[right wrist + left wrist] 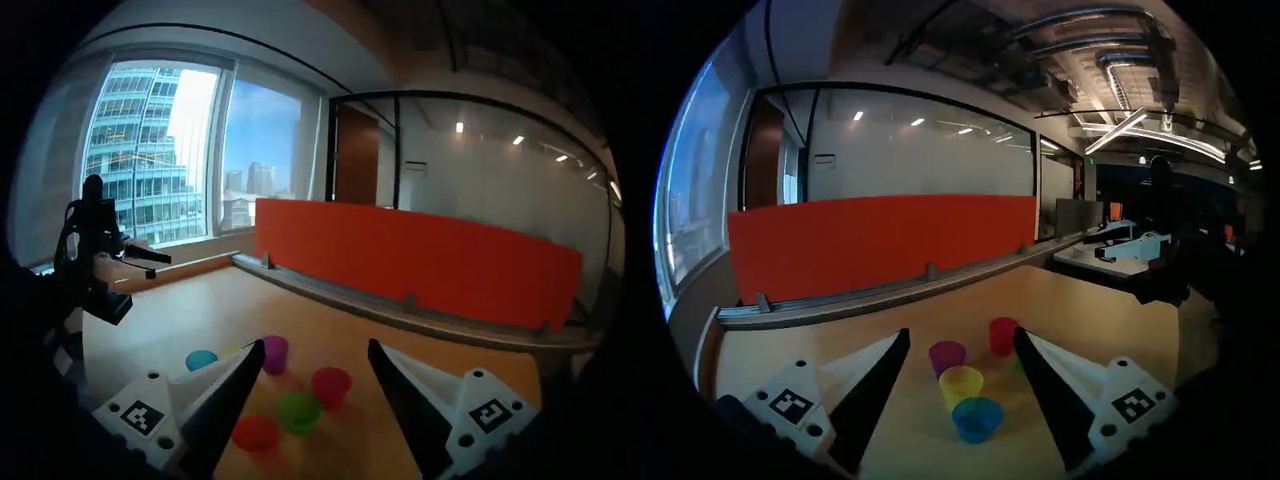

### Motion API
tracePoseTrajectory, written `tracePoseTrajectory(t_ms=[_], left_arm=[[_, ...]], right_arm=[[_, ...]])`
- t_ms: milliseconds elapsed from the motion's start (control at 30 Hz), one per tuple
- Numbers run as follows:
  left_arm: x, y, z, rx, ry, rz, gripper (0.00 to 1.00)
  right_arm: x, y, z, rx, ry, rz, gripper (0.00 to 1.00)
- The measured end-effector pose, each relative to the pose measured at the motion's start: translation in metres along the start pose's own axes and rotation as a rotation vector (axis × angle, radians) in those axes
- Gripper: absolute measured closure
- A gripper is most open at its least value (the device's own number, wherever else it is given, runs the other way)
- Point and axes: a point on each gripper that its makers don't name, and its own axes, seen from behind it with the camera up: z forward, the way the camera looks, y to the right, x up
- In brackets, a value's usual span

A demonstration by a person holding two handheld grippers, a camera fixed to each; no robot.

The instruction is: Pour water

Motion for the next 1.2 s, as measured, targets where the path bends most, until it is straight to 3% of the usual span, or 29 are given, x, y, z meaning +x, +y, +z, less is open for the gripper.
tracePoseTrajectory(t_ms=[767,1200], left_arm=[[-0.076,0.013,0.027,-0.056,-0.134,0.041,0.04],[-0.107,0.017,0.039,-0.080,-0.186,0.047,0.04]], right_arm=[[-0.048,0.003,0.037,0.036,-0.097,0.037,0.01],[-0.068,0.006,0.051,0.044,-0.130,0.046,0.01]])
